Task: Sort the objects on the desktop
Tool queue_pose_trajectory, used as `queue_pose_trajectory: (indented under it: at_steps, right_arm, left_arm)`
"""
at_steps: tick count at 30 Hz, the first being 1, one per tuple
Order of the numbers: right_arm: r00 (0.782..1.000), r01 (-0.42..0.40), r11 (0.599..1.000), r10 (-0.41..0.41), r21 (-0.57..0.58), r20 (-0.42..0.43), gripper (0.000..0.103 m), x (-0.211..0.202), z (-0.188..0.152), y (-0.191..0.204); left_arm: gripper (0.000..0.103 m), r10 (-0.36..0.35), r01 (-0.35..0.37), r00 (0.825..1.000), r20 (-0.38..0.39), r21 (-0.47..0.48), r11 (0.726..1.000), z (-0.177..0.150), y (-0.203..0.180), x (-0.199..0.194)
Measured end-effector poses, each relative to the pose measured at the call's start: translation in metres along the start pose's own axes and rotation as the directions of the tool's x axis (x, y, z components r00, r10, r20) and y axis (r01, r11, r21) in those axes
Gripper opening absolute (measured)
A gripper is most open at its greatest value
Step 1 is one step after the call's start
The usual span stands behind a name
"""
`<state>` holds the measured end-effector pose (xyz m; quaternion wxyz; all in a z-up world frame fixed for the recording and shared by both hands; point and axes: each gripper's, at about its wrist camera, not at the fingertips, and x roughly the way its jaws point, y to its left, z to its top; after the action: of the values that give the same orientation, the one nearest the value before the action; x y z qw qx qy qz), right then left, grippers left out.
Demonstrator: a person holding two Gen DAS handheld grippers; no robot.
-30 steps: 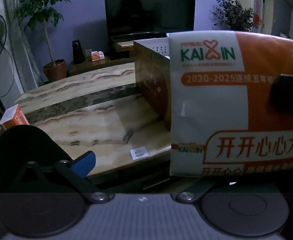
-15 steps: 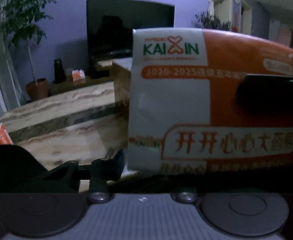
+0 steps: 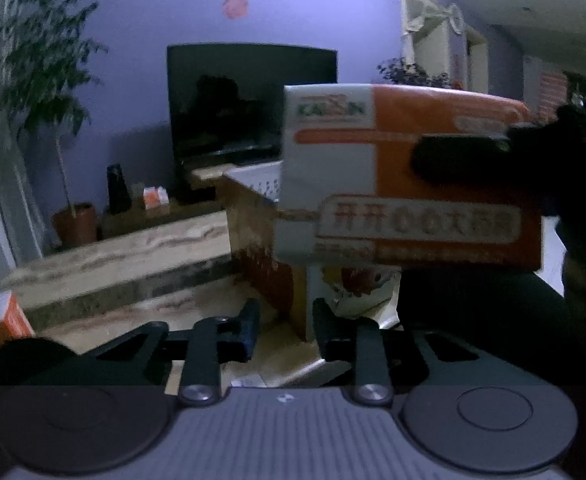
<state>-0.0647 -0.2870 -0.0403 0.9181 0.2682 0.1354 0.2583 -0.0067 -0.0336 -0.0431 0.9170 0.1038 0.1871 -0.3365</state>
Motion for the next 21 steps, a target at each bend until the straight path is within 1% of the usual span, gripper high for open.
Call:
queue_pose_trajectory:
  at_steps: [1, 2, 4, 5, 7, 10, 12, 15, 21]
  right_arm:
    - [1.0, 0.001, 1.0, -0.001, -0.01, 0.004, 0.073, 0.001, 0.002, 0.0]
    - [1.0, 0.003, 1.0, -0.003, -0.02, 0.007, 0.073, 0.002, 0.003, -0.001]
    - [1.0, 0.016, 0.999, -0.016, -0.033, 0.012, 0.073, 0.004, 0.005, -0.004]
    - [1.0, 0.024, 0.999, -0.023, -0.027, 0.015, 0.073, 0.005, 0.005, -0.007]
    - [0.999, 0.035, 0.999, -0.035, 0.004, 0.023, 0.073, 0.006, 0.005, -0.016]
    - [0.998, 0.045, 0.998, -0.046, 0.042, 0.037, 0.073, 0.004, 0.003, -0.025]
    - [0.998, 0.035, 0.998, -0.038, 0.051, 0.059, 0.073, 0.001, 0.004, -0.026]
    - [0.997, 0.033, 0.998, -0.037, 0.054, 0.064, 0.073, 0.0, 0.006, -0.026]
    - [0.999, 0.007, 0.999, -0.009, 0.035, 0.04, 0.073, 0.006, 0.01, -0.019]
  left_arm:
    - [0.017, -0.007, 0.007, 1.0, 0.017, 0.005, 1.0, 0.0, 0.001, -0.001]
    - [0.013, -0.018, 0.018, 0.999, 0.044, 0.006, 1.0, 0.0, 0.002, -0.003]
    - [0.013, -0.039, 0.038, 0.992, 0.124, 0.005, 0.999, -0.001, 0.005, -0.009]
    - [0.012, -0.045, 0.045, 0.988, 0.149, 0.006, 0.999, -0.002, 0.006, -0.011]
    - [0.009, -0.06, 0.059, 0.983, 0.176, 0.009, 0.998, -0.003, 0.007, -0.011]
    - [0.004, -0.113, 0.116, 0.971, 0.209, 0.001, 0.993, -0.003, 0.01, -0.009]
    - [0.003, -0.134, 0.136, 0.966, 0.223, 0.003, 0.991, -0.002, 0.01, -0.007]
    - [0.001, -0.104, 0.103, 0.974, 0.202, 0.012, 0.995, 0.0, 0.008, 0.002]
    - [0.0, -0.084, 0.079, 0.985, 0.153, 0.036, 0.996, -0.002, 0.003, 0.007]
